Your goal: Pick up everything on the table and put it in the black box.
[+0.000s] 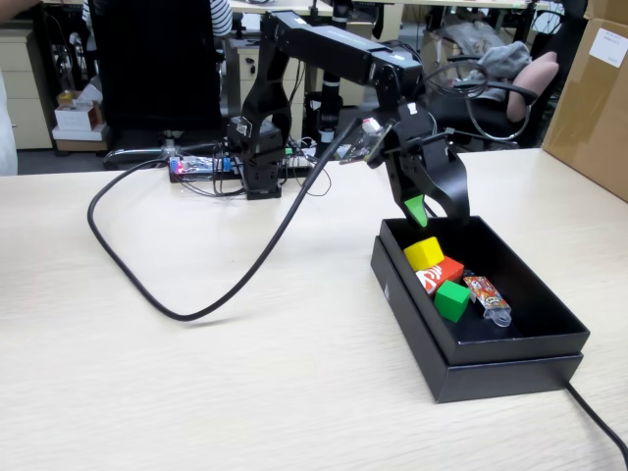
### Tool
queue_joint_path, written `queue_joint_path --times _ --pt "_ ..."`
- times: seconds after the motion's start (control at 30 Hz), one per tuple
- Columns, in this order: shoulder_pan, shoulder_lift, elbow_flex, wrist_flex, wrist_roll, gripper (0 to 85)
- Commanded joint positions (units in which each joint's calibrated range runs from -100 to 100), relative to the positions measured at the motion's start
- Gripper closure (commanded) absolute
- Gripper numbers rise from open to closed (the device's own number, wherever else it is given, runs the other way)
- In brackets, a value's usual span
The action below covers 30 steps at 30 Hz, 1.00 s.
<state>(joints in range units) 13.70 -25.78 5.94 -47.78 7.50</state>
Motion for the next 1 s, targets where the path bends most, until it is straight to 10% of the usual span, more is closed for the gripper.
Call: queue_joint_path --times 0.0,0.5,0.97 --pt "-3.08 -6.18 6.39 3.24 -2.49 48.4" --pt "-14.51 -9.85 -12.74 20.52 -10.45 41.4" --pt "-15.24 -27.06 -55.71 44.45 -9.18 37.6"
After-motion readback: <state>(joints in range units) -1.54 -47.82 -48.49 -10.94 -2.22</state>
